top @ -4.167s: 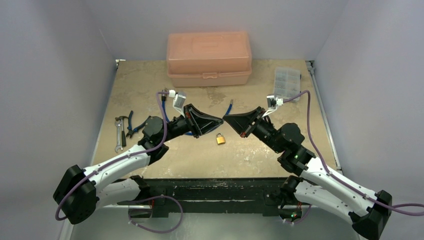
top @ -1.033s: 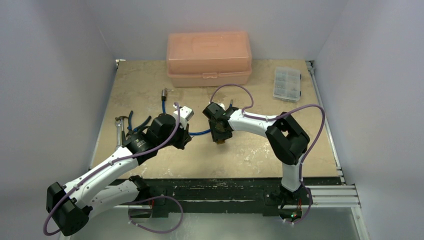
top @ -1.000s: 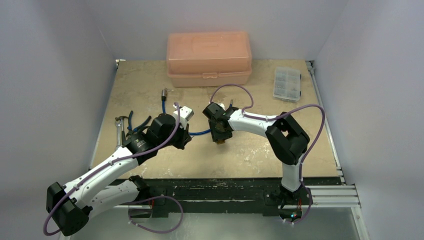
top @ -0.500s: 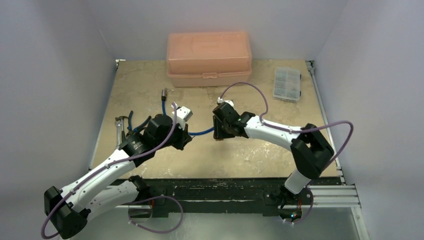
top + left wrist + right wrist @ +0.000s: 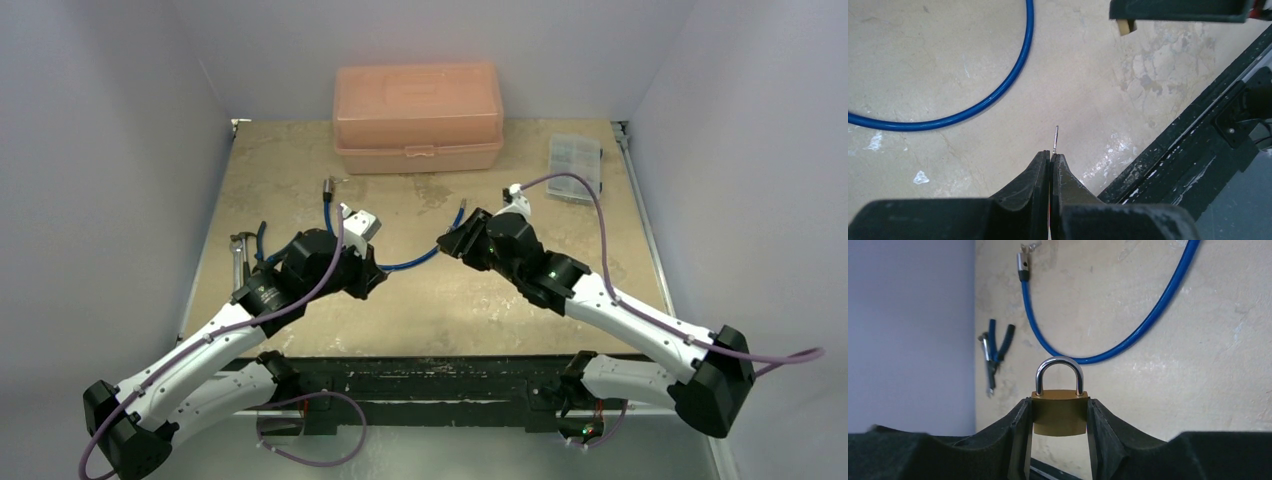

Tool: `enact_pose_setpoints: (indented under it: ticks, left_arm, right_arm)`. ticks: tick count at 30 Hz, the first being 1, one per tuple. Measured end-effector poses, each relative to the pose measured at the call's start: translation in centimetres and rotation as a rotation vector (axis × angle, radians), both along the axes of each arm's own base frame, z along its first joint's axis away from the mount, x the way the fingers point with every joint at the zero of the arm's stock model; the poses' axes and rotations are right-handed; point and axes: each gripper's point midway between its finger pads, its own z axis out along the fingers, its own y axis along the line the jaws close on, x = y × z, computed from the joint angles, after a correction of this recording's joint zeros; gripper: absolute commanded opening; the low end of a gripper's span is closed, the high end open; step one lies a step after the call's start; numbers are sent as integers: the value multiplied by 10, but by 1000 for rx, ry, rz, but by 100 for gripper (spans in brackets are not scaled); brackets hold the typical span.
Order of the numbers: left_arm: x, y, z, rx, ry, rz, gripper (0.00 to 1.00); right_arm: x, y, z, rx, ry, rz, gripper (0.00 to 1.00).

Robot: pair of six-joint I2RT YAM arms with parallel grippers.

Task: Unlock with the key

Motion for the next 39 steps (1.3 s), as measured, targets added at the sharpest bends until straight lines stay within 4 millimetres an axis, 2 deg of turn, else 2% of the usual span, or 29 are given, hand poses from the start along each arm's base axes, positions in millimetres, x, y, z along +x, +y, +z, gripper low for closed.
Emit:
enact_pose_setpoints:
  ticks: [3, 8, 12, 17, 30, 39]
  left_arm:
    - [0, -6, 6, -45, 10, 2, 0]
    - [2, -17, 20, -136, 17, 14, 0]
    - [5, -29, 27, -202, 32, 8, 0]
    - [6, -42, 22, -245, 65, -11, 0]
    - [-1, -60, 14, -360, 109, -62, 0]
    - [-8, -70, 11, -414, 148, -76, 0]
  right_arm:
    - [-5, -9, 8, 103, 20, -75, 0]
    - [-10, -22, 11, 247, 115, -212, 0]
    - [-13, -27, -5, 276, 223, -300, 0]
    - [-17, -27, -18, 284, 299, -336, 0]
    - [-19, -18, -28, 290, 361, -334, 0]
    - [-18, -17, -27, 295, 359, -334, 0]
